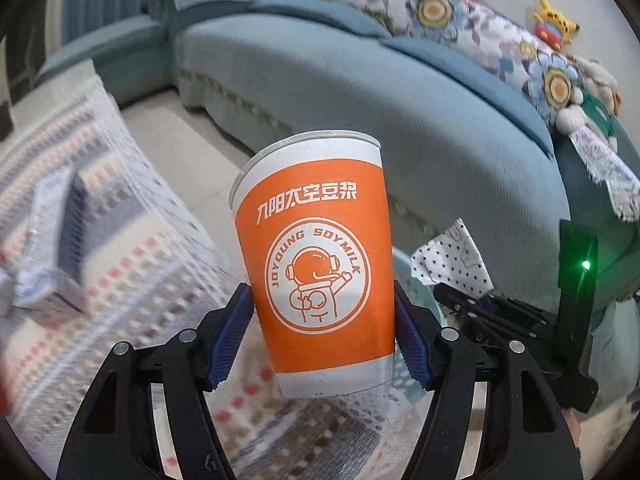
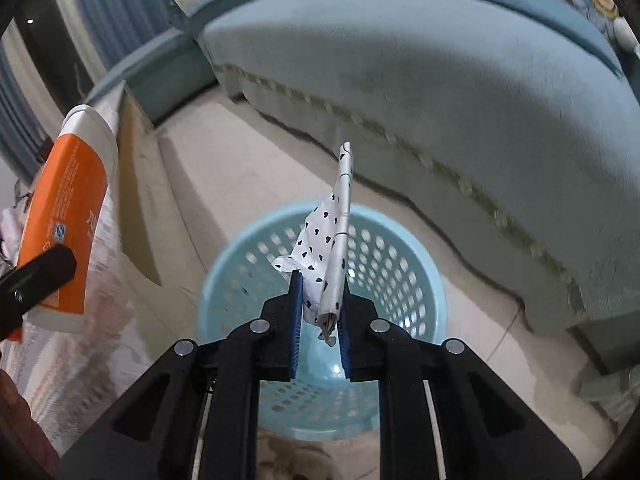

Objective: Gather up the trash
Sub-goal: 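Carry both items over the blue basket and open both tools to drop them, then grasp the orange plastic bag with the left tool while the right tool grasps the white milk carton, then carry the bag and carton over the blue basket and open both tools, then grasp the clear plastic bottle with the left tool while the right tool grasps the pink spray bottle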

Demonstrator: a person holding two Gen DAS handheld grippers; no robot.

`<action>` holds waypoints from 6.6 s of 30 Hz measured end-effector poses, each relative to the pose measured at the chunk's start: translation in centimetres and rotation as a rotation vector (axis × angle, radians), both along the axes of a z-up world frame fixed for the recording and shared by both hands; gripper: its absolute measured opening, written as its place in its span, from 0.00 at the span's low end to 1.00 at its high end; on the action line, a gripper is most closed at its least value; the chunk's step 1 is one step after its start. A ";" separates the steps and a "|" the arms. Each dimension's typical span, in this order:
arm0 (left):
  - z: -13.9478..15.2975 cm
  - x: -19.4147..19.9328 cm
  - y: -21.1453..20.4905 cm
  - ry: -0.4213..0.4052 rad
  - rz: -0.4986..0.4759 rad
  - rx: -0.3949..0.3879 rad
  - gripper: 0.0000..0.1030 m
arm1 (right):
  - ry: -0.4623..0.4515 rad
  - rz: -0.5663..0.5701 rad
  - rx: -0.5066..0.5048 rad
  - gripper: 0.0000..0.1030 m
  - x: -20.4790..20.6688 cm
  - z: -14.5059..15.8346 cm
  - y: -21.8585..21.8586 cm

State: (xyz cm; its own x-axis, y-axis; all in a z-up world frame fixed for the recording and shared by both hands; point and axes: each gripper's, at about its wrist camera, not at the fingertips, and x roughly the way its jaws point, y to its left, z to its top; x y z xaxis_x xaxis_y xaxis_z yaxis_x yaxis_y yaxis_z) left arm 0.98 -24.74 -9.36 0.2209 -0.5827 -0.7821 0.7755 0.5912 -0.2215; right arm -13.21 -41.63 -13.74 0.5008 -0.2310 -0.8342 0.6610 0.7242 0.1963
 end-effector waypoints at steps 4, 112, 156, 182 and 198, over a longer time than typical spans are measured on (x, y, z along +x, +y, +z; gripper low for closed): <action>-1.6 -0.1 -0.7 0.034 -0.033 0.030 0.65 | 0.038 -0.012 0.038 0.17 0.3 -1.9 -0.6; 8.0 -2.9 4.0 -0.174 0.058 -0.194 0.25 | -0.135 0.070 -0.190 0.53 0.7 8.9 3.2; 5.9 -1.3 5.7 -0.067 0.038 -0.176 0.53 | -0.075 0.148 -0.109 0.57 1.3 5.1 3.8; 9.3 12.1 38.6 -0.114 0.723 -0.040 0.66 | -0.291 0.763 -0.162 0.48 22.6 15.5 29.5; 3.2 18.2 36.7 0.027 0.650 0.096 0.65 | -0.102 0.855 -0.147 0.49 32.5 8.9 33.6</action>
